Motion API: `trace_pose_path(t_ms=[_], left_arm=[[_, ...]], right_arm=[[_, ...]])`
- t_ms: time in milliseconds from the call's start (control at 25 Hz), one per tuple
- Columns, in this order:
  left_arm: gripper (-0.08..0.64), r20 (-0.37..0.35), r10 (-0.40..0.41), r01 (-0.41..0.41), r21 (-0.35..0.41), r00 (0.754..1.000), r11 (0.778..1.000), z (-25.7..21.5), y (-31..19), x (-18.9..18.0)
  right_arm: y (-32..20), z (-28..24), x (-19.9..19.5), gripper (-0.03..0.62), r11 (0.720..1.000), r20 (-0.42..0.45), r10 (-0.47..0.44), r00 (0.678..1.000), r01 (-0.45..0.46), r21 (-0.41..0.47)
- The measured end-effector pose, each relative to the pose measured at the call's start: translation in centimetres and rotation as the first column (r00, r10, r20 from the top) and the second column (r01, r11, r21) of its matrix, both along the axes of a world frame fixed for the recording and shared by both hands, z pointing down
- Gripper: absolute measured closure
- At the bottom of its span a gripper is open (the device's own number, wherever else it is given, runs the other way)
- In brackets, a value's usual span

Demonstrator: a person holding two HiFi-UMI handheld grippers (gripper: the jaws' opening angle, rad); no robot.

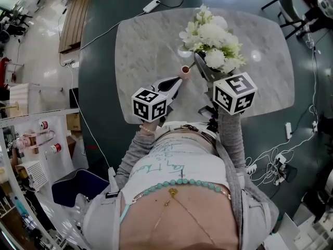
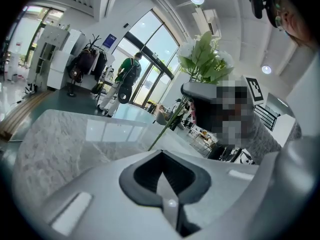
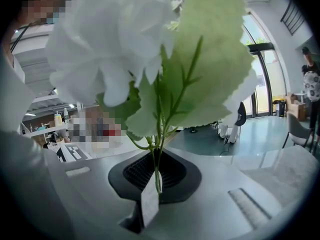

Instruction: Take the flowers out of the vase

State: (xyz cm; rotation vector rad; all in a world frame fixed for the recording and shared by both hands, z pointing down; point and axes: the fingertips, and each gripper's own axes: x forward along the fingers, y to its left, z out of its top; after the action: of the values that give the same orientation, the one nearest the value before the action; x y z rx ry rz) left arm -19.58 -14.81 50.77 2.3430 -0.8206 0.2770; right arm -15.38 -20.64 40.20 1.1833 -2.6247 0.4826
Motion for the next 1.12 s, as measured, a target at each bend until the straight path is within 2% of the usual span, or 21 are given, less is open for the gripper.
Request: trace_pose_path(t_ms=[1120], left_arm=[[0.560, 0.002, 0.012, -0.012, -0.008, 1.000, 1.000, -0.10, 0.18, 0.34]], right_arm=[[0.04, 0.43, 0.04, 0.557, 1.000, -0.011, -0.006, 1.000, 0.006, -0.021]])
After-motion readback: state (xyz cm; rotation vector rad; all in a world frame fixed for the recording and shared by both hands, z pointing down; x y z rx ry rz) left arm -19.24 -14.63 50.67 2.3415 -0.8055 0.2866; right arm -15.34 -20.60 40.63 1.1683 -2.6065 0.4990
